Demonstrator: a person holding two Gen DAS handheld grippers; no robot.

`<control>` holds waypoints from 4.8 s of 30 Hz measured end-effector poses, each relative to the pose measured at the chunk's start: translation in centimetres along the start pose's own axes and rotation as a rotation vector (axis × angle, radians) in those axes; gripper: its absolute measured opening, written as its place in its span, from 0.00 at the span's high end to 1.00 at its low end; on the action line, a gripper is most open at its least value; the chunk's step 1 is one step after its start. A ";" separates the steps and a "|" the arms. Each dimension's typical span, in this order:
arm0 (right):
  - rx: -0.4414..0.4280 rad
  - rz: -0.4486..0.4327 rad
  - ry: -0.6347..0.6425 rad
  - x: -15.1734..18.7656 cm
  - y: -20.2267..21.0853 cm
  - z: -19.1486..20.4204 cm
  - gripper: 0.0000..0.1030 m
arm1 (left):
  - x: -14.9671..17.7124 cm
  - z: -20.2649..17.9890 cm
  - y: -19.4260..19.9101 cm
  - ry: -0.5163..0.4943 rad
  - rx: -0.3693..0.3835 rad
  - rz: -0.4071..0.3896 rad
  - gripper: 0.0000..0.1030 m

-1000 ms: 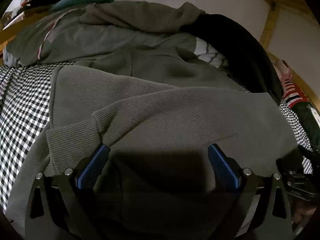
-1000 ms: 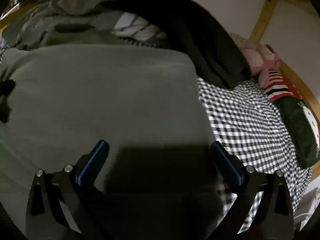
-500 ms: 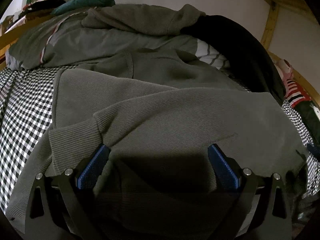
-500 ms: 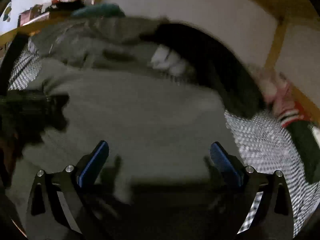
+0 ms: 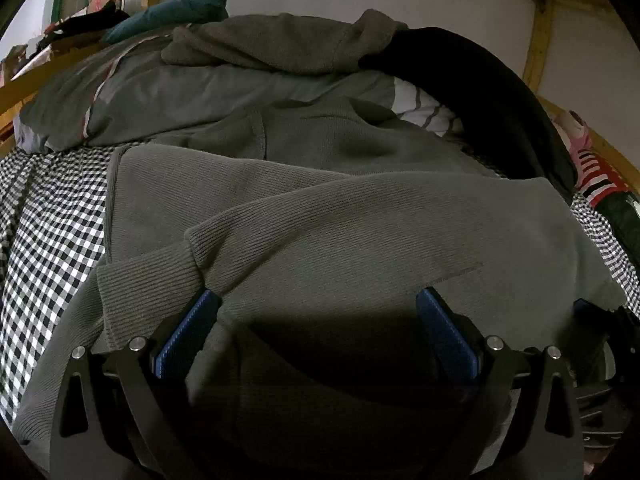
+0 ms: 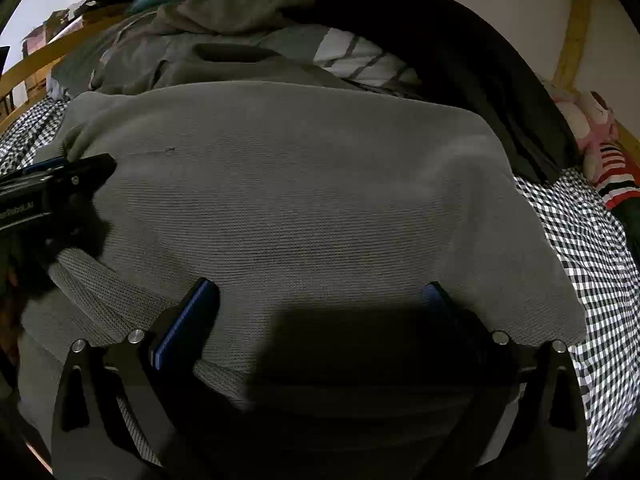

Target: Fold large clothes

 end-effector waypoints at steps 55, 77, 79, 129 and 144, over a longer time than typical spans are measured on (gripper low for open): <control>-0.122 -0.053 -0.022 17.0 10.1 -5.0 0.03 | 20.8 15.1 14.4 0.169 0.055 0.049 0.05; -0.230 0.012 -0.084 25.8 8.7 -4.6 0.03 | 31.2 9.8 12.1 0.150 0.248 0.289 0.06; -0.235 0.011 -0.092 26.5 8.9 -4.8 0.03 | 31.4 10.1 11.1 0.151 0.247 0.311 0.06; -1.033 0.097 -0.346 30.5 9.4 -5.8 0.73 | 33.5 11.2 11.4 0.246 0.467 0.483 0.60; -0.983 0.148 -0.332 30.1 9.7 -3.8 0.84 | 33.1 11.1 10.5 0.319 0.471 0.491 0.70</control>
Point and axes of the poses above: each gripper's, at about its wrist camera, not at the fingertips, and y roughly against the way its jaws point, z to its left, x to its underside, the point moved 6 cm from there along -y, roughly the way its jaws point, and after that the axes turned 6 degrees about z, right-handed, at the moved point
